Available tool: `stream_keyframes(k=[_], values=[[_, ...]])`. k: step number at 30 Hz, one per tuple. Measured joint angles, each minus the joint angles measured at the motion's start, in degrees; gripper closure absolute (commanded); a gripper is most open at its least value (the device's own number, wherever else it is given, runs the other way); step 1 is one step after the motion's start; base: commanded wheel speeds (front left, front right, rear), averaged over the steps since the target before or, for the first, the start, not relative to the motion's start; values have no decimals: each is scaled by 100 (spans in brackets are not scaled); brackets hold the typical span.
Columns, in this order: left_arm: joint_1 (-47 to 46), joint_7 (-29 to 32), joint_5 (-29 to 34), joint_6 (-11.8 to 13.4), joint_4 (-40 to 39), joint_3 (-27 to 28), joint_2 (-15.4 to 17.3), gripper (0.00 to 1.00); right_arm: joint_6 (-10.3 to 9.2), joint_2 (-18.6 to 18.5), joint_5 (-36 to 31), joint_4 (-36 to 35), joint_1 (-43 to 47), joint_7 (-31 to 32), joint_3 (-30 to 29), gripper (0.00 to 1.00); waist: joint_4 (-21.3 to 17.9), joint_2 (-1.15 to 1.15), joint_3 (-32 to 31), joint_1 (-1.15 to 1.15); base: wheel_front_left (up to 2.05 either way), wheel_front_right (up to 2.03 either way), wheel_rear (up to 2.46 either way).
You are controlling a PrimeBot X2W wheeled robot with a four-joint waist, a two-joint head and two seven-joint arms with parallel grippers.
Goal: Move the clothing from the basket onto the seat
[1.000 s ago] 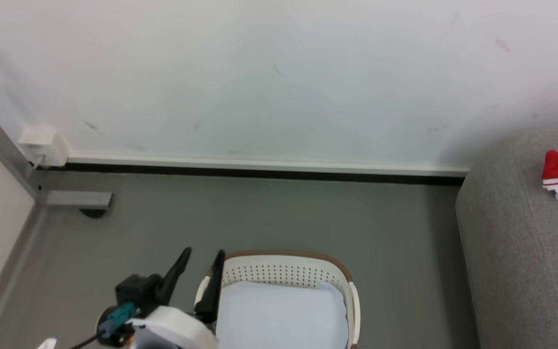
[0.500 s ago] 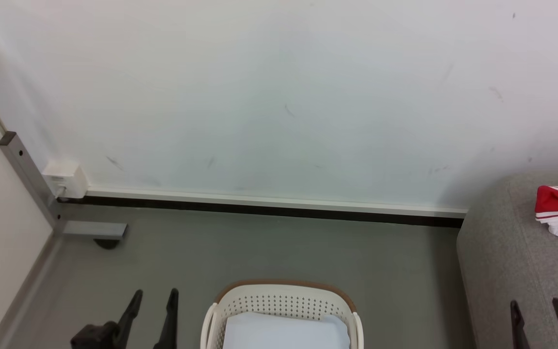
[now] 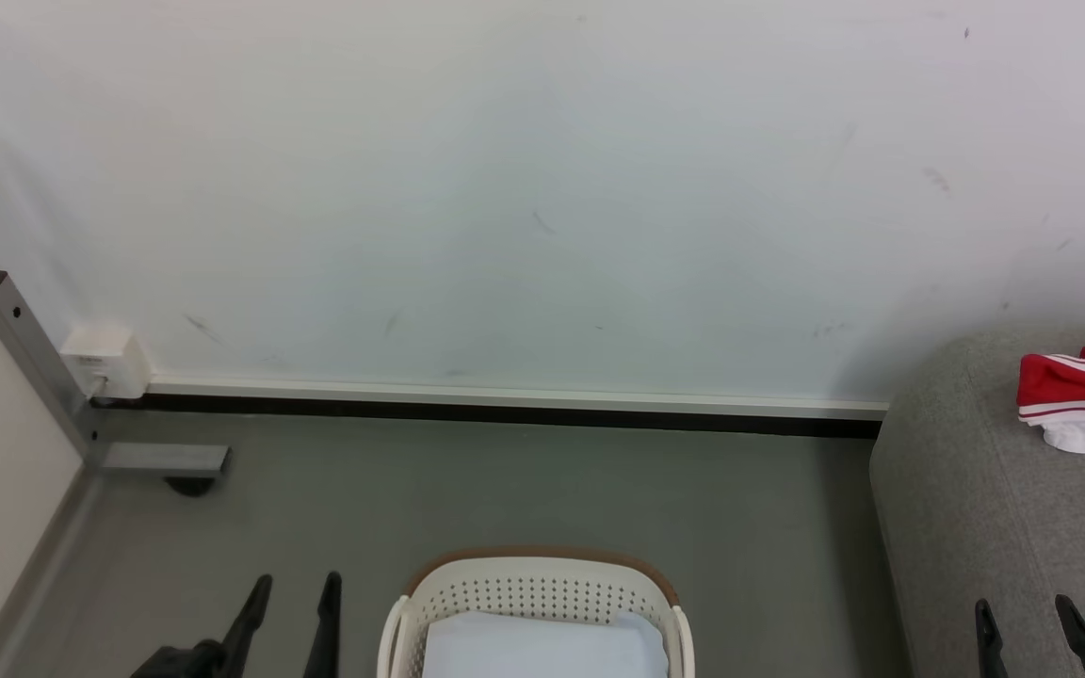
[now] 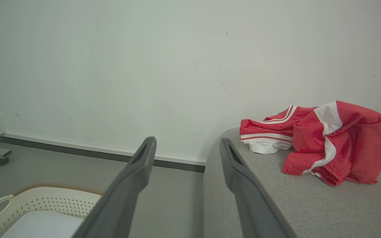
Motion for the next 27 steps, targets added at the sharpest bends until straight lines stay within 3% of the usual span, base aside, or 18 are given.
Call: stream_keyframes(k=[12,13,19,27], values=[[-5,0,163,-166,101,223,-142,0,0,24,21,46,7,0,-3,0,7,0,27,0,0,0,0],[-3,0,159,-172,96,238,-158,100,0,25,21,54,8,-1,-5,100,14,0,30,0,0,0,0],[145,81,69,-167,390,218,-221,100,0,127,171,368,16,96,-9,100,10,0,38,0,0,0,0],[118,315,-818,-167,352,318,-227,100,0,126,1137,398,-34,328,-13,100,2,0,62,0,0,0,0]])
